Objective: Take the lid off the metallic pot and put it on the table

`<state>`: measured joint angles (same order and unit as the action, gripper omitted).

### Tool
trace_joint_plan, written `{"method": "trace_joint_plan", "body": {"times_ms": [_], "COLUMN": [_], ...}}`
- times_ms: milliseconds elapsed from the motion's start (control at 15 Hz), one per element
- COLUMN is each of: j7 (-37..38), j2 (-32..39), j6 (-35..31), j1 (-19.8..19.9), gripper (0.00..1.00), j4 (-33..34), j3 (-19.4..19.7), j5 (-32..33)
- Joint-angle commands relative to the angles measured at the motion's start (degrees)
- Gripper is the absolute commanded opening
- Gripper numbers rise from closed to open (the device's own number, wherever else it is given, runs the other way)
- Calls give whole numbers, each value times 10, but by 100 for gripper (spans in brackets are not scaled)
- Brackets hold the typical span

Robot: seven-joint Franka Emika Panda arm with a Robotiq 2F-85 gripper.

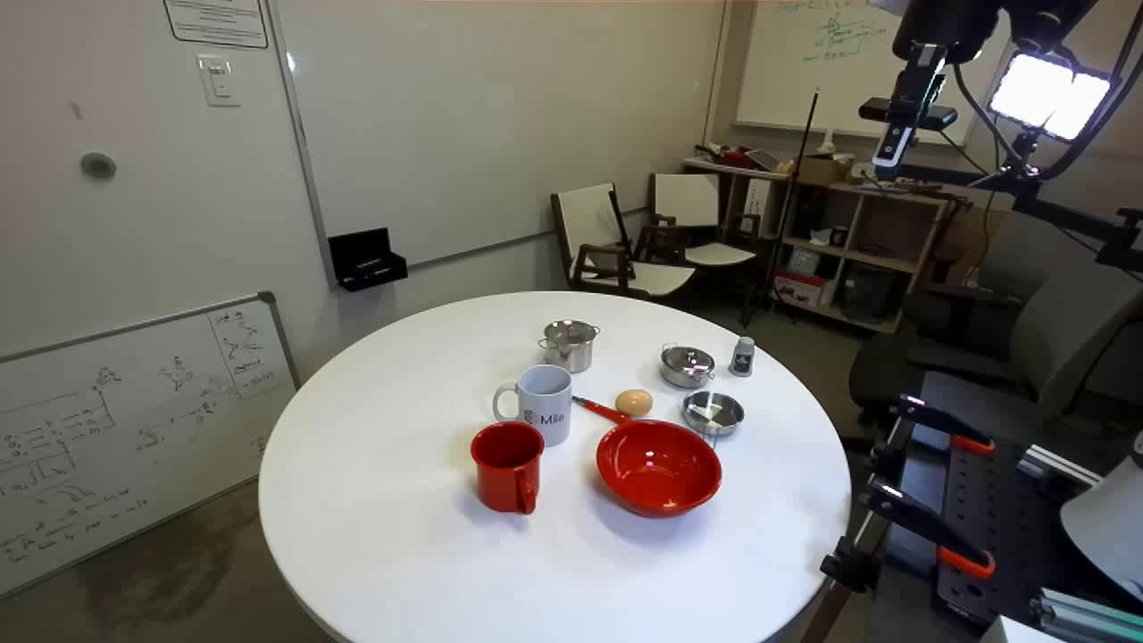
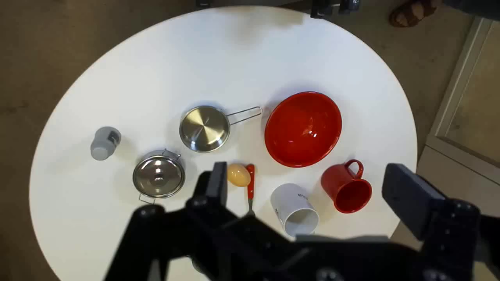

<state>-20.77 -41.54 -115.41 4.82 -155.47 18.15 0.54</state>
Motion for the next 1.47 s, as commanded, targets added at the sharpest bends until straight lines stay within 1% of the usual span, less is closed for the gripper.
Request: {"method": "trace_joint_plan", "body": {"times_ms": [0, 133, 333, 533, 600, 733, 867, 1000, 1200, 1267, 1333, 1400], "j7": [-4, -16, -24, -26, -20, -3, 26, 46, 43, 1, 29, 24], "j2": [2, 33, 102, 176, 206, 260, 322, 383, 462, 480, 426, 448], "j6": [1, -5, -20, -58, -80, -126, -181, -220, -230, -201, -225, -223], "j1": [8, -6, -28, -48, -50, -49, -40, -33, -26, -25, -19, -17], "gripper": [100, 100, 100, 100, 100, 100, 100, 100, 100, 100, 100, 100], "j4": [1, 14, 43, 75, 86, 112, 146, 185, 248, 271, 213, 231], "j3": [-7, -5, -13, -24, -33, -51, -70, -82, -94, -97, -101, -105], "j5": [-6, -9, -13, -27, -26, -17, -4, 4, 8, -23, -4, -8]}}
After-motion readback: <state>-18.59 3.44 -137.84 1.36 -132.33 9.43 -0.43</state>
